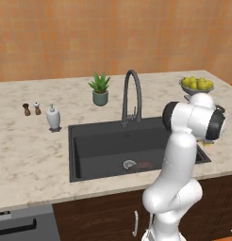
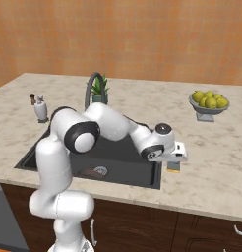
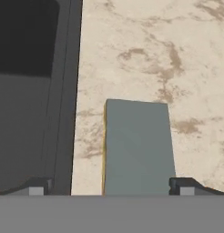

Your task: Pick the pan and sponge and place them into the sink. Then turn on the water.

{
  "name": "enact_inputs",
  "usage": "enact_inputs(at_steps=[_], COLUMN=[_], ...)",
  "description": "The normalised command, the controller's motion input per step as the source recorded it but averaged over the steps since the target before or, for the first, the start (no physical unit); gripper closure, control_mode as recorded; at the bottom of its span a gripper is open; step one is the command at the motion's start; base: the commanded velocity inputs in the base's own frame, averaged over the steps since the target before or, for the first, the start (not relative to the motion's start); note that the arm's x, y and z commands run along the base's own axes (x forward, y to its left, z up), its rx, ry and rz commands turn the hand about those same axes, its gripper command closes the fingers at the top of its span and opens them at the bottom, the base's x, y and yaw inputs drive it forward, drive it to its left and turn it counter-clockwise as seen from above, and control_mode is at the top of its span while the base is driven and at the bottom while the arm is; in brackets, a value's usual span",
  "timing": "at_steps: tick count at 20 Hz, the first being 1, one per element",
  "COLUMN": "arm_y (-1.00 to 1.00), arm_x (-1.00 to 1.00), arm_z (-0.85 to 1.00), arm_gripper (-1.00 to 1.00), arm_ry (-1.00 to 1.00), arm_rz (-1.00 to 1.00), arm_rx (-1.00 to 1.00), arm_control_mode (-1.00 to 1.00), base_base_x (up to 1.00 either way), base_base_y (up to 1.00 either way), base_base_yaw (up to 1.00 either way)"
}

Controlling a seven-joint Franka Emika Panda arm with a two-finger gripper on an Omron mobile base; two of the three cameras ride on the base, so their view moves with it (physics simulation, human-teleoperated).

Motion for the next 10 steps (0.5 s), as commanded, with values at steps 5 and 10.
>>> enact_inputs(at_steps=[5,10], arm_y=[-0.36,-0.17], arm_x=[0.24,0.22], arm_z=[-0.01,-0.21], arm_gripper=[-1.00,-1.00], arm_ry=[-0.05,-0.01], arm_rz=[0.00,0.00], arm_rx=[0.06,0.01], arm_control_mode=[-1.00,-1.00], base_base_x=[0.00,0.00], base_base_y=[0.00,0.00], base_base_yaw=[0.00,0.00])
